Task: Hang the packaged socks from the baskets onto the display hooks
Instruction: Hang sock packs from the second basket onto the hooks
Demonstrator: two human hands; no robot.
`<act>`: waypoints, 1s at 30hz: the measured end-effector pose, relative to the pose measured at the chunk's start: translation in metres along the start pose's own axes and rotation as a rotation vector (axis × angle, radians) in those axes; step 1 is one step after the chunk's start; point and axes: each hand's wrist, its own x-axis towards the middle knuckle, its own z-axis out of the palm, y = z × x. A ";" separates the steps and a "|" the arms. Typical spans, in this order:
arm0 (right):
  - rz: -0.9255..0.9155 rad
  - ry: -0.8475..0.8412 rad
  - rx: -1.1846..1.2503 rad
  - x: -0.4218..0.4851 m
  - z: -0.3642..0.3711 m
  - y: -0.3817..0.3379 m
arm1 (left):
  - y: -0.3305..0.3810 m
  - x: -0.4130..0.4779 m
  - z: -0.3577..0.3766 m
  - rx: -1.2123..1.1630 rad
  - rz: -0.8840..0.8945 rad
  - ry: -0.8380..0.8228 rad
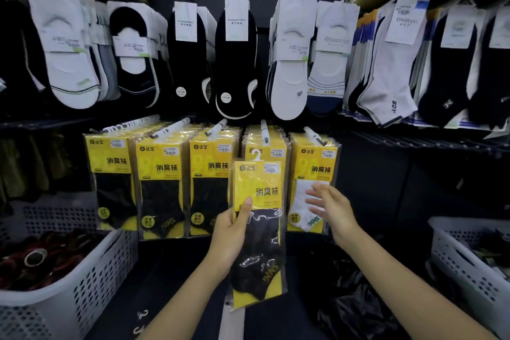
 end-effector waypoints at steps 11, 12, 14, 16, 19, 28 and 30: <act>-0.082 -0.089 0.138 -0.034 -0.010 -0.008 | 0.000 -0.004 0.050 -0.078 0.003 -0.251; -0.095 -0.043 0.151 -0.032 -0.015 -0.008 | 0.002 -0.003 0.054 -0.089 -0.007 -0.267; -0.119 0.037 0.165 -0.027 -0.025 -0.011 | 0.003 0.000 0.061 -0.082 -0.039 -0.307; -0.138 0.106 0.161 -0.018 -0.031 -0.017 | 0.007 0.004 0.070 -0.037 -0.044 -0.348; -0.172 0.189 0.114 -0.002 -0.034 -0.027 | 0.014 0.012 0.082 -0.033 -0.042 -0.373; -0.229 0.211 -0.015 0.039 -0.016 -0.037 | 0.017 0.036 0.093 -0.071 -0.071 -0.314; -0.210 0.215 -0.025 0.045 -0.014 -0.033 | 0.015 0.040 0.093 -0.065 -0.080 -0.303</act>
